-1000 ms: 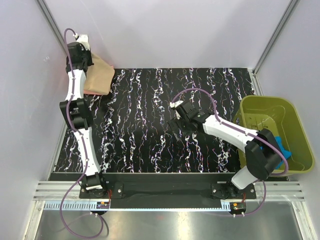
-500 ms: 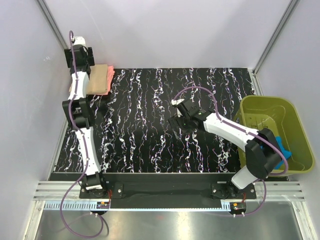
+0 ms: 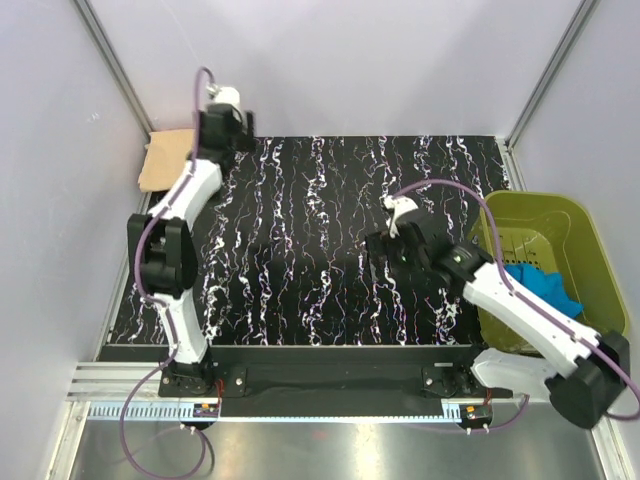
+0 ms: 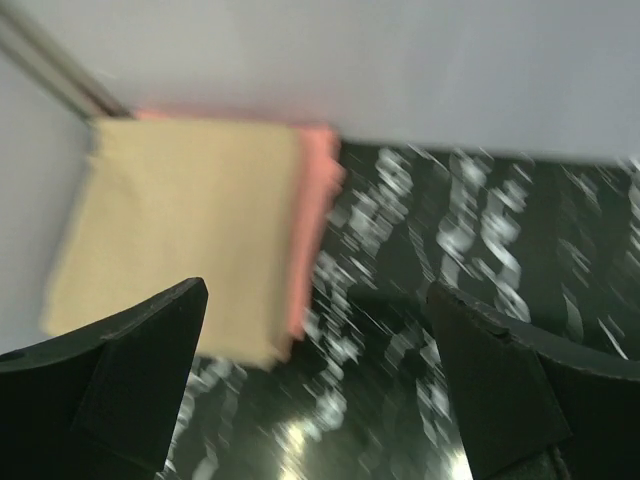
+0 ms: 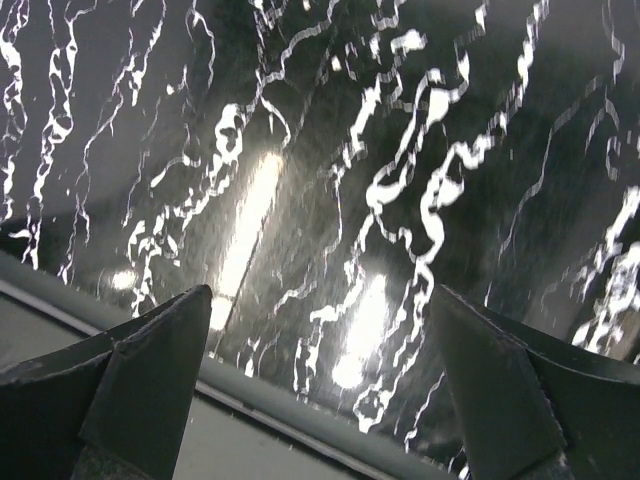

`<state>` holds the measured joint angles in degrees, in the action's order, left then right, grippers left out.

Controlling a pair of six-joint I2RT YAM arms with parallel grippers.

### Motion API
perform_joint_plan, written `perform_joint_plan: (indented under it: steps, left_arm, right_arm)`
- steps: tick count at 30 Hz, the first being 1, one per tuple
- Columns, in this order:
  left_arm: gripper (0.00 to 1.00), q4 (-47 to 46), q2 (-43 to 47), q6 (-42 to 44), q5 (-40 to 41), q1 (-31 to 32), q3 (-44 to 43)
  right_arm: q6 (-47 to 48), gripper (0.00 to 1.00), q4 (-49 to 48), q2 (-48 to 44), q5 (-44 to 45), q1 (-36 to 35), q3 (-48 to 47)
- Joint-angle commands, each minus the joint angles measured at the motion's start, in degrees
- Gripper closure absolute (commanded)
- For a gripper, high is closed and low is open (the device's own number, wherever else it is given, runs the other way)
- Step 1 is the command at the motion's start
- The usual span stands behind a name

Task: Fold and stack the t-shirts
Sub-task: Reset both grippers

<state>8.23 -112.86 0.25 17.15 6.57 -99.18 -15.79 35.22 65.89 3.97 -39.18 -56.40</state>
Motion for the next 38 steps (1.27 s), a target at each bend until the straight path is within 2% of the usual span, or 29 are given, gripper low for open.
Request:
perform_joint_plan:
  steps: [1, 2, 4, 6, 8, 9, 11, 12, 14, 15, 16, 18, 19, 20, 22, 23, 25, 27, 29, 30, 32, 33, 35, 38]
  left_arm:
    - [0.01, -1.9, 8.3, -4.2, -1.6, 7.6, 8.2]
    - [0.01, 1.1, 9.9, -6.0, -1.9, 10.5, 10.7]
    - [0.01, 3.5, 15.6, -13.7, -5.2, 12.7, 13.8]
    - [0.01, 3.6, 21.9, -22.9, -13.8, 15.0, 20.5]
    - [0.01, 2.2, 26.7, -27.9, -20.1, 18.5, 26.1]
    - [0.01, 0.7, 32.0, -30.9, -22.5, 19.7, 32.6]
    - [0.01, -3.5, 37.6, -33.9, -27.7, 22.3, 38.9]
    - [0.01, -6.7, 44.7, -39.0, -30.3, 22.5, 48.1]
    - [0.01, -18.3, 52.3, -45.7, -36.4, 23.1, 58.7]
    - [0.01, -21.5, 56.2, -51.3, -37.2, 23.4, 67.4]
    - [0.01, -26.0, 64.5, -53.8, -37.7, 23.9, 72.2]
    - [0.01, -28.9, 73.5, -59.9, -36.3, 24.6, 80.0]
    - [0.01, -30.4, 84.1, -62.0, -34.6, 24.9, 87.2]
    - [0.01, -30.6, 89.3, -65.9, -33.8, 25.0, 90.2]
    - [0.01, -28.1, 100.9, -69.2, -31.1, 25.0, 97.2]
    - [0.01, -25.5, 112.3, -70.3, -30.2, 25.0, 98.5]
    - [0.01, -23.3, 122.5, -72.4, -29.7, 25.0, 102.9]
    - [0.01, -30.3, 117.2, -74.8, -31.9, 24.9, 104.4]
    - [0.01, -46.3, 111.4, -80.1, -34.1, 24.9, 109.9]
    - [0.01, -49.1, 110.3, -80.3, -34.2, 24.9, 109.7]
    - [0.01, -51.1, 109.3, -80.6, -35.2, 24.9, 110.4]
    - [0.01, -51.4, 109.8, -80.7, -35.3, 24.9, 110.3]
    - [0.01, -50.9, 110.8, -82.0, -35.2, 25.0, 110.4]
    - [0.01, -52.8, 114.6, -86.4, -34.0, 25.0, 110.5]
  right_arm:
    - [-5.7, 0.02, -0.6, -7.0, 0.5, 0.4, 4.1]
    - [-6.5, 0.00, -1.6, -10.0, 0.5, 0.3, 5.9]
    - [-10.0, 0.00, -3.2, -13.0, 0.6, 0.4, 8.3]
    - [-14.6, 0.00, -6.7, -17.4, 0.0, 0.5, 12.4]
    - [-18.6, 0.00, -11.7, -21.6, -0.3, 0.5, 17.3]
    - [-23.4, 0.00, -13.6, -23.1, -0.4, 0.5, 19.2]
    - [-31.0, 0.00, -19.6, -27.3, -2.2, 0.4, 25.8]
    - [-33.4, 0.00, -21.7, -29.0, -2.7, 0.4, 28.1]
    - [-39.6, 0.00, -26.2, -34.0, -3.6, 0.4, 34.1]
    - [-41.1, 0.00, -26.7, -36.2, -3.4, 0.4, 35.7]
    - [-42.6, 0.00, -26.6, -41.1, -2.6, 0.4, 38.5]
    - [-47.8, 0.00, -25.8, -47.1, -0.8, 0.4, 41.7]
    - [-49.7, 0.00, -24.8, -50.4, -0.3, 0.4, 44.9]
    - [-53.3, 0.00, -23.9, -57.4, 0.4, 0.4, 46.6]
    - [-57.1, 0.00, -20.0, -64.9, 1.4, 0.3, 50.1]
    - [-58.4, 0.00, -19.9, -62.7, 0.5, 0.2, 49.8]
    - [-59.7, 0.01, -22.6, -57.4, -0.5, 0.2, 50.0]
    - [-60.9, 0.00, -24.6, -56.0, -1.3, 0.1, 50.6]
    - [-62.2, 0.00, -25.2, -58.1, -0.8, 0.1, 52.0]
    - [-62.8, 0.00, -24.8, -59.6, -0.5, 0.0, 52.5]
    - [-66.1, 0.00, -19.4, -65.4, 0.9, 0.0, 53.8]
    - [-68.3, 0.01, -16.7, -64.7, 0.7, -0.1, 53.8]
    - [-68.6, 0.00, -17.7, -61.9, -1.5, -0.1, 53.6]
    - [-64.5, 0.00, -21.4, -65.4, -3.0, -0.2, 53.3]
